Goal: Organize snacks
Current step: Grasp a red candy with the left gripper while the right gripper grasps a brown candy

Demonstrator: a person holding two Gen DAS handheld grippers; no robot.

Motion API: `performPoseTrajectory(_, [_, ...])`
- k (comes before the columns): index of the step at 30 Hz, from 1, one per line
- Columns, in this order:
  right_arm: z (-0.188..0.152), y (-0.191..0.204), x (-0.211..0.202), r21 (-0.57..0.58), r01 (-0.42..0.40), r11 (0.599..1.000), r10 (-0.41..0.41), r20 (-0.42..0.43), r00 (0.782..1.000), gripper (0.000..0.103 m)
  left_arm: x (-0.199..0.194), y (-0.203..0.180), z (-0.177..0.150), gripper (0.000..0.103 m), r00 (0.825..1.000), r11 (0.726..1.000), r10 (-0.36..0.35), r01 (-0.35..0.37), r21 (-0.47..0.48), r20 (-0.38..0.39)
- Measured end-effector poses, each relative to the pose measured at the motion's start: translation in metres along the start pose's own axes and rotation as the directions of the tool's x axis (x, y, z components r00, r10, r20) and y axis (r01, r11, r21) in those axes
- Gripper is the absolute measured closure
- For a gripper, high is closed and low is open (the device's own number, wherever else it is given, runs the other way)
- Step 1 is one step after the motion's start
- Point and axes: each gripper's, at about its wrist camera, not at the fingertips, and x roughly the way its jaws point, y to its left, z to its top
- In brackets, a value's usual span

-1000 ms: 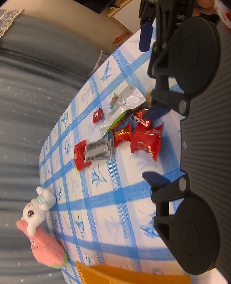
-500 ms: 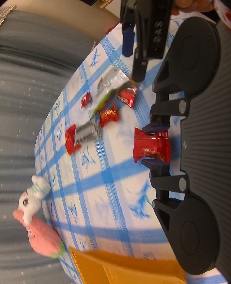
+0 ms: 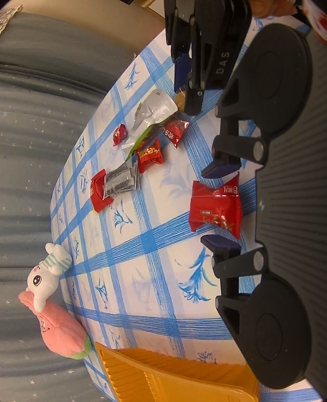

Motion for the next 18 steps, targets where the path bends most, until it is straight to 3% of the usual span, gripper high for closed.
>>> performPoseTrajectory(3, [-0.001,0.0,-0.006,0.0,-0.003,1.0,0.003,0.011,1.0,0.08,0.005,-0.002,0.0,0.058,1.0,1.0,0.012,-0.012,0.019,-0.009])
performPoseTrajectory(6, [-0.001,-0.001,-0.009,0.012,-0.006,1.0,0.006,0.01,1.0,0.08,0.008,-0.001,0.0,0.059,1.0,1.0,0.009,-0.009,0.021,-0.019])
performPoseTrajectory(8, [-0.002,0.0,-0.009,0.008,-0.003,1.0,0.003,0.008,1.0,0.08,0.01,-0.003,-0.002,0.068,1.0,0.999,0.008,-0.007,0.035,-0.023])
performPoseTrajectory(11, [-0.002,0.0,-0.011,0.015,-0.006,1.0,0.006,0.015,1.0,0.081,0.007,-0.005,-0.003,0.073,1.0,0.999,0.01,-0.009,0.034,-0.02])
performPoseTrajectory(18, [-0.002,0.007,-0.022,0.0,-0.013,1.0,0.013,0.038,0.999,0.081,-0.012,-0.008,-0.007,0.074,1.0,1.0,0.017,-0.017,0.013,0.0])
